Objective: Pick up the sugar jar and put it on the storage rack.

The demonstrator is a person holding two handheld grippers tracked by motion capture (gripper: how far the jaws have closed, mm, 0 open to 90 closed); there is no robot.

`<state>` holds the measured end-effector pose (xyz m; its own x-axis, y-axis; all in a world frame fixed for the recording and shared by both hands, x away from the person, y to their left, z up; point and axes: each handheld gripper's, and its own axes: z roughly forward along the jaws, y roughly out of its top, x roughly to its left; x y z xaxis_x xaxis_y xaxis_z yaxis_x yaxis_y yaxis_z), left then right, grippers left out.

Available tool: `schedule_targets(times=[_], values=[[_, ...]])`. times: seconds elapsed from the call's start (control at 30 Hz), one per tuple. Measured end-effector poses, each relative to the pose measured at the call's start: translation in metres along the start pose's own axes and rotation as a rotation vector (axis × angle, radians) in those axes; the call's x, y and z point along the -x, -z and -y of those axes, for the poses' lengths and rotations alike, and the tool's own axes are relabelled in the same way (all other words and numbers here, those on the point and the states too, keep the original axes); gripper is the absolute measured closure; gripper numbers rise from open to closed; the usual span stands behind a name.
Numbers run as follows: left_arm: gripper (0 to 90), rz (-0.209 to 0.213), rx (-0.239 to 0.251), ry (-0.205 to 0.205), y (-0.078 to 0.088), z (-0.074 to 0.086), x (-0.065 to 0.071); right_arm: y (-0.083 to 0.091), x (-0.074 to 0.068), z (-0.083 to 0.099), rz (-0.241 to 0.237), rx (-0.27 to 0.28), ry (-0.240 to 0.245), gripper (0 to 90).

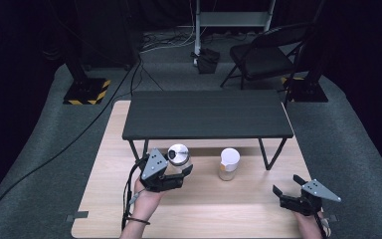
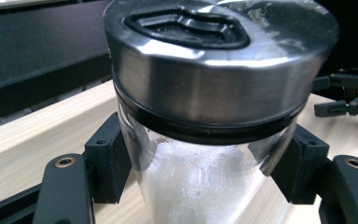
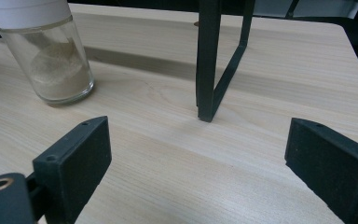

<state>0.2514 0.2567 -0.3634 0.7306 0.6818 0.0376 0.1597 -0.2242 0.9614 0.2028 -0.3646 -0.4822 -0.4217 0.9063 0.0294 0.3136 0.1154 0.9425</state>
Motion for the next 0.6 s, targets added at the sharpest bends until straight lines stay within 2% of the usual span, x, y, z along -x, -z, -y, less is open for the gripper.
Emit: schedule_targets(times=[0.23,0.33,0.6], values=[[31.1,-0.001,0.008,0.004,-0.002,-0.013,-0.005,0.000,0.000,0.000,-0.002,-0.002,0.001,6.3],[31.1,-0.008,0.007,-0.005,-0.002,-0.025,-0.007,0.000,0.000,0.000,-0.002,-0.001,-0.001,6.3],[31.1,-0.021,0.022,-0.021,-0.001,-0.044,-0.008,0.000,0.001,-0.001,-0.003,-0.003,0.002,6.4]])
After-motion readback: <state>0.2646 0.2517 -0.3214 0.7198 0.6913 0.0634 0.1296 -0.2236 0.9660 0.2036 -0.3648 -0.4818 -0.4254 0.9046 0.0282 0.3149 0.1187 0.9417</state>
